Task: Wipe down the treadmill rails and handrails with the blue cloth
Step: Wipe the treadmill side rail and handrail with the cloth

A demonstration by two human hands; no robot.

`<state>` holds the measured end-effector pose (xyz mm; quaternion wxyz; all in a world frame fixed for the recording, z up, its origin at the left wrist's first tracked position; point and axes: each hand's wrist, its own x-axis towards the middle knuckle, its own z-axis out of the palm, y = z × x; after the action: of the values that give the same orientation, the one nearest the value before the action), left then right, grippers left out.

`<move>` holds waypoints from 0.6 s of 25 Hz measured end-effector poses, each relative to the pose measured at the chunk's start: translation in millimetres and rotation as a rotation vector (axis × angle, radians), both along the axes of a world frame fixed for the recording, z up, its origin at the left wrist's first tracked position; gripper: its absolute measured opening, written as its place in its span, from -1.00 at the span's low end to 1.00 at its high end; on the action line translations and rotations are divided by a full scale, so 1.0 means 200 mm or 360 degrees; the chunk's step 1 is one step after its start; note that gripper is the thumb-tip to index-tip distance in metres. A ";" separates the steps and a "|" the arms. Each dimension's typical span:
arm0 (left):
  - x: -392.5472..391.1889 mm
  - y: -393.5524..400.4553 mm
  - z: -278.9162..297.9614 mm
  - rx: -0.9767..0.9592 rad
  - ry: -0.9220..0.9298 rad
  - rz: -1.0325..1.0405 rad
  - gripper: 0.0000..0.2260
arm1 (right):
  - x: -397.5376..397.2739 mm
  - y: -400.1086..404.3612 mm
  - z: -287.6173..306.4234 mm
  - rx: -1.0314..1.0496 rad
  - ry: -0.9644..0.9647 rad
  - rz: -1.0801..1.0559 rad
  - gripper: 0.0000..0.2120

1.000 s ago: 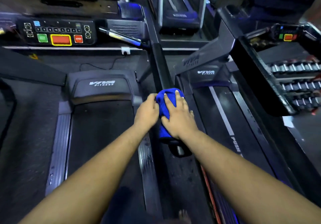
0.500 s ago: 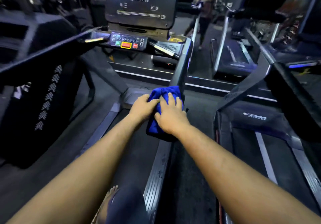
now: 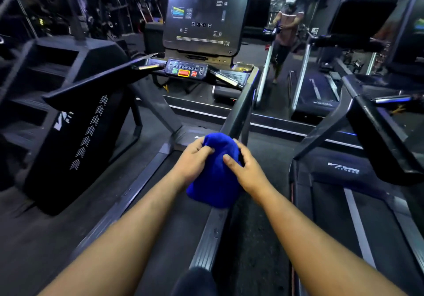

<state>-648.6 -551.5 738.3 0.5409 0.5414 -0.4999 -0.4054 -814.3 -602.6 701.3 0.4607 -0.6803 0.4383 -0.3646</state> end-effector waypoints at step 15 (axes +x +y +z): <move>-0.08 -0.26 -0.09 -0.0113 -0.0732 -0.0013 -0.78 | 0.15 0.05 -0.18 -0.0123 -0.0286 -0.0804 -0.39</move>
<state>-665.2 -604.0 720.0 0.4298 0.5983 -0.6261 -0.2555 -784.8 -593.1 664.8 0.3659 -0.5314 0.5372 -0.5434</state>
